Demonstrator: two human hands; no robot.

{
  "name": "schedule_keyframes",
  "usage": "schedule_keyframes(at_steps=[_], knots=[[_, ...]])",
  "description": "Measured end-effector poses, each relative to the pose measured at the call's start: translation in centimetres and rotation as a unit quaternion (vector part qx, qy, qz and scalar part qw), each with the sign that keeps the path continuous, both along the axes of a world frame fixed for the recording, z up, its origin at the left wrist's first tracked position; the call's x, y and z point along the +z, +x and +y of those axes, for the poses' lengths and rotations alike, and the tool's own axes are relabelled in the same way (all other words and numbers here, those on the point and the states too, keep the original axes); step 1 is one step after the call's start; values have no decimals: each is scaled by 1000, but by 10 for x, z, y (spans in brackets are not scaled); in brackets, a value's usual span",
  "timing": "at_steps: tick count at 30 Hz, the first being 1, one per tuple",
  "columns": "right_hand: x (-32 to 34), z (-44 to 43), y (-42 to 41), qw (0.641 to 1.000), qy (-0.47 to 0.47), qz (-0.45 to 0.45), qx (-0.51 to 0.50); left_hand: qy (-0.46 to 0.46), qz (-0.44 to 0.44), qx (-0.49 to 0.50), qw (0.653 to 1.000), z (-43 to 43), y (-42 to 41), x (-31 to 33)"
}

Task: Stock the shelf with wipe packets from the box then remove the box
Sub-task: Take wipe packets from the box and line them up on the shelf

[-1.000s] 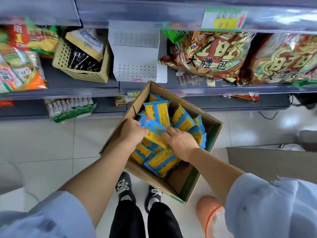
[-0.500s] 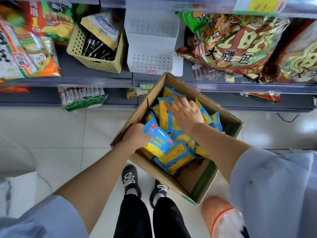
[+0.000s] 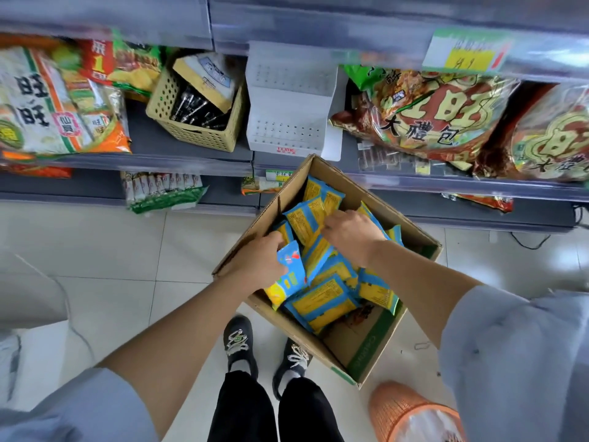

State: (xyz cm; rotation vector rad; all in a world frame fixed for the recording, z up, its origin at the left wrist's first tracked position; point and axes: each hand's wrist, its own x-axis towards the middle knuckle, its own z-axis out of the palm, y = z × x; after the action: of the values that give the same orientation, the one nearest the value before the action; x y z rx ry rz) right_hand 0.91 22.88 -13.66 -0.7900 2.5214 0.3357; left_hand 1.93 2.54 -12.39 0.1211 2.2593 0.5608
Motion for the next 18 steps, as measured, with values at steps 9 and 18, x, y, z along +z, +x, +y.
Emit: schedule_keyframes(at_steps=[9,18], knots=[[76,3,-22,954,-115,-31,-275,-24,87,-23,996,-29,-15,80],[162,-61,-46,912,-230,-13,-340,8,196,22,980,-91,-21,169]])
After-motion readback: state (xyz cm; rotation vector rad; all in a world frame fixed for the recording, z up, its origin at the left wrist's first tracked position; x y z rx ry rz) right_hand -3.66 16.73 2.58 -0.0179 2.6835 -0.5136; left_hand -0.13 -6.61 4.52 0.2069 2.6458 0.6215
